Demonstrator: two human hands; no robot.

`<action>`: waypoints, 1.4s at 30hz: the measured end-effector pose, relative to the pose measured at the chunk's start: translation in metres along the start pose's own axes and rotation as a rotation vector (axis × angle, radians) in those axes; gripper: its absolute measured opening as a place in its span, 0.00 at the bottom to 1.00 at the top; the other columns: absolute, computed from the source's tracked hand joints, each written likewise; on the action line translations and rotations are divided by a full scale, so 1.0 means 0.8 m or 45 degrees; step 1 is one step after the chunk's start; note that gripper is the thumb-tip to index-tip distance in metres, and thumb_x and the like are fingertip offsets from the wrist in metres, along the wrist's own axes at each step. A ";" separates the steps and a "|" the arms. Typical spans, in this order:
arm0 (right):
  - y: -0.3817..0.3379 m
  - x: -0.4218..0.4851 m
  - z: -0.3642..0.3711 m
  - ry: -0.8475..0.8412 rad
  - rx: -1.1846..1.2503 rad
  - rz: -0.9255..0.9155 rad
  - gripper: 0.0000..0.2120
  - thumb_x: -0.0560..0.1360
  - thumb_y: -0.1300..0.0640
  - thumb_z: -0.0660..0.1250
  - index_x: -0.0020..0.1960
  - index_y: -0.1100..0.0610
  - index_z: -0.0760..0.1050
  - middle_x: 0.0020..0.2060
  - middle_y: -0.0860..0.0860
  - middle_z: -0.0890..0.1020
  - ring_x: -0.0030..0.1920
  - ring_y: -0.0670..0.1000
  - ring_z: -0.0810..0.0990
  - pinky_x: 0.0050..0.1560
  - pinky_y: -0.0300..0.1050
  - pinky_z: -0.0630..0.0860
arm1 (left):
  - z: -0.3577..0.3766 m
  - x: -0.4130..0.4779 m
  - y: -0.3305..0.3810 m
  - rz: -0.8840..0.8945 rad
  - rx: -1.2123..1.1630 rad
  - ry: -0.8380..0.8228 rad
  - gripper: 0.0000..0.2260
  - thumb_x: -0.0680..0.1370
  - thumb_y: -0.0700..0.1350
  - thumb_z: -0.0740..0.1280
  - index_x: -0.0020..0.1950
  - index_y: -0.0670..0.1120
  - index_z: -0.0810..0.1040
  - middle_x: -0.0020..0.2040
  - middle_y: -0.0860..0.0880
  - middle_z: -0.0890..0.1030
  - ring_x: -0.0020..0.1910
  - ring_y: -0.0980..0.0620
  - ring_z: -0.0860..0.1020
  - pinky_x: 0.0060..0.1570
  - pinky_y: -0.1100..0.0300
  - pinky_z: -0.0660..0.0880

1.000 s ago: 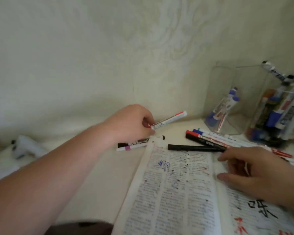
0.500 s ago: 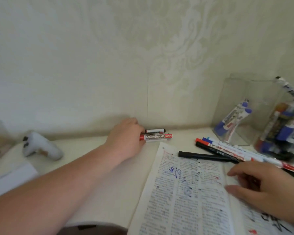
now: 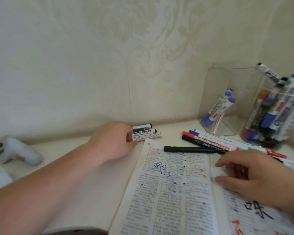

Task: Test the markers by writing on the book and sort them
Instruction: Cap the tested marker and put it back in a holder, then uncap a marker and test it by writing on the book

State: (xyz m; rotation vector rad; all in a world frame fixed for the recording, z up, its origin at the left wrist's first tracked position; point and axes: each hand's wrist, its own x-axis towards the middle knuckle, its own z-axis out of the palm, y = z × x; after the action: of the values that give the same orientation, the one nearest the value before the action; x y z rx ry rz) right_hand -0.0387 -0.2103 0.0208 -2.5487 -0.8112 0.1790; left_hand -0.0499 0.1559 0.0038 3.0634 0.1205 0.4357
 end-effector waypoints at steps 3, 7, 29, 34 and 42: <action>0.000 0.002 -0.002 0.016 0.011 -0.032 0.29 0.61 0.16 0.59 0.51 0.34 0.77 0.36 0.41 0.81 0.35 0.47 0.79 0.34 0.38 0.74 | -0.001 -0.004 0.001 -0.030 -0.004 -0.001 0.14 0.76 0.55 0.67 0.34 0.49 0.72 0.37 0.52 0.78 0.40 0.45 0.78 0.37 0.55 0.74; -0.003 0.002 -0.001 0.050 0.003 -0.061 0.22 0.63 0.22 0.64 0.51 0.33 0.76 0.36 0.41 0.81 0.37 0.47 0.80 0.36 0.41 0.75 | -0.004 -0.001 0.007 -0.063 -0.063 0.012 0.08 0.73 0.51 0.67 0.35 0.50 0.74 0.38 0.52 0.78 0.41 0.46 0.78 0.40 0.55 0.76; 0.072 0.018 -0.035 0.401 0.026 0.258 0.05 0.76 0.47 0.73 0.47 0.47 0.81 0.39 0.42 0.78 0.40 0.42 0.77 0.41 0.40 0.76 | 0.025 0.049 0.183 0.543 0.060 -0.268 0.08 0.71 0.49 0.73 0.43 0.57 0.75 0.39 0.56 0.72 0.43 0.49 0.75 0.47 0.54 0.76; 0.071 0.017 -0.031 0.380 0.034 0.213 0.05 0.76 0.47 0.73 0.48 0.47 0.82 0.40 0.42 0.79 0.40 0.41 0.78 0.40 0.37 0.77 | 0.049 0.062 0.158 0.664 -0.330 -0.112 0.11 0.79 0.60 0.61 0.58 0.65 0.79 0.38 0.64 0.71 0.34 0.52 0.76 0.35 0.56 0.74; 0.053 0.015 -0.015 0.297 0.730 -0.059 0.04 0.75 0.60 0.75 0.49 0.57 0.82 0.35 0.57 0.83 0.31 0.50 0.78 0.32 0.44 0.73 | 0.018 0.020 0.220 0.952 -0.692 0.019 0.11 0.84 0.53 0.55 0.63 0.56 0.73 0.49 0.57 0.74 0.47 0.61 0.71 0.47 0.70 0.66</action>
State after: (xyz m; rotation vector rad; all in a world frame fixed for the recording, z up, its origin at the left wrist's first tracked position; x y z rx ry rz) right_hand -0.0040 -0.2390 0.0123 -1.9656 -0.6179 0.0812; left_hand -0.0182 -0.0183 0.0039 2.4570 -0.9875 0.4169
